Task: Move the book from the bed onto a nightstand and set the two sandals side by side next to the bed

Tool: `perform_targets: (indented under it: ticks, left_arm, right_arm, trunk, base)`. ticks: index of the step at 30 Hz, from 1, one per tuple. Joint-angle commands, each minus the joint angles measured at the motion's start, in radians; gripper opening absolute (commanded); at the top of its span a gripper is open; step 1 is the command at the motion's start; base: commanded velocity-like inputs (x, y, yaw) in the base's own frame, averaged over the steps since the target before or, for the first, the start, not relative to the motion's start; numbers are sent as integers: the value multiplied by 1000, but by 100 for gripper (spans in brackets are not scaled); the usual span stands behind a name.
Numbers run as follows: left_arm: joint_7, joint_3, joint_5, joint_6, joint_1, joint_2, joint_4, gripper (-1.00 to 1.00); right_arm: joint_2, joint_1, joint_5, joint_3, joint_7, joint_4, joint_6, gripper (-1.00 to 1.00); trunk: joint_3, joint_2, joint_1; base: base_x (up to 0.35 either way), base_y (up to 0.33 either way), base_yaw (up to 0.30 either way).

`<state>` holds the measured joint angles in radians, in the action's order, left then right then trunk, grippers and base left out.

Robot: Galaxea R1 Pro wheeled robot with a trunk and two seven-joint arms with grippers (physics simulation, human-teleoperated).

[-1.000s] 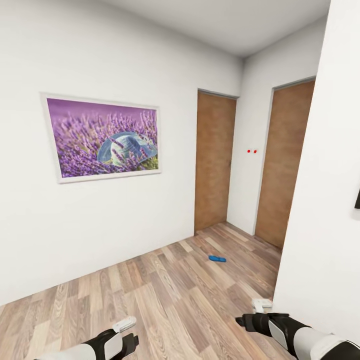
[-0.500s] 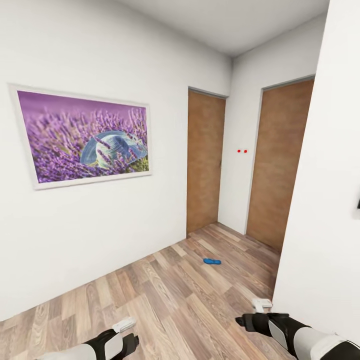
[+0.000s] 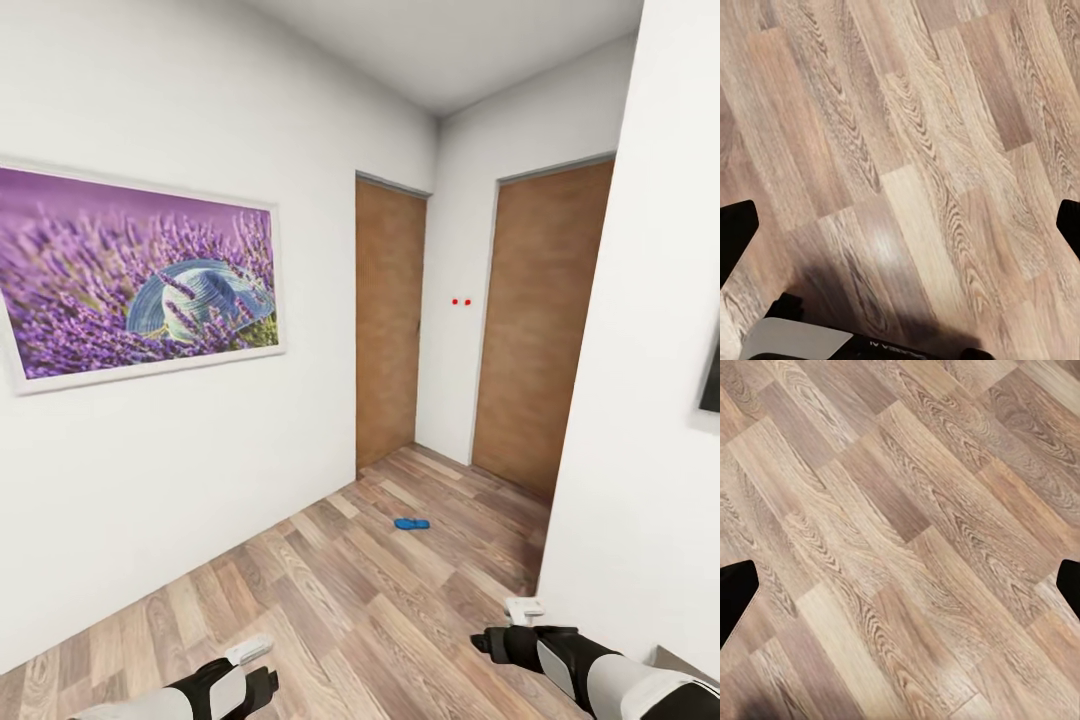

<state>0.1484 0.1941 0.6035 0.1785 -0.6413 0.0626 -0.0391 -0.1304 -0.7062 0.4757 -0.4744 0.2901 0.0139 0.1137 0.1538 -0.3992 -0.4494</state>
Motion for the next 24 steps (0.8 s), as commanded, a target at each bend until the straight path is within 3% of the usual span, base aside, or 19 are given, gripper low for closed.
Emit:
perform_targets:
  ticks: [1, 24]
  left_arm:
    - [2, 8, 9, 3, -1, 0, -1, 100]
    - [2, 8, 9, 3, -1, 0, -1, 100]
  right_arm:
    - [0, -1, 11, -8, 4, 1, 3, 100]
    - [-1, -1, 11, -8, 3, 2, 3, 100]
  trunk:
    - [0, -1, -1]
    - [0, -1, -1]
  base:
    - [98, 330, -31]
    - [91, 332, -5]
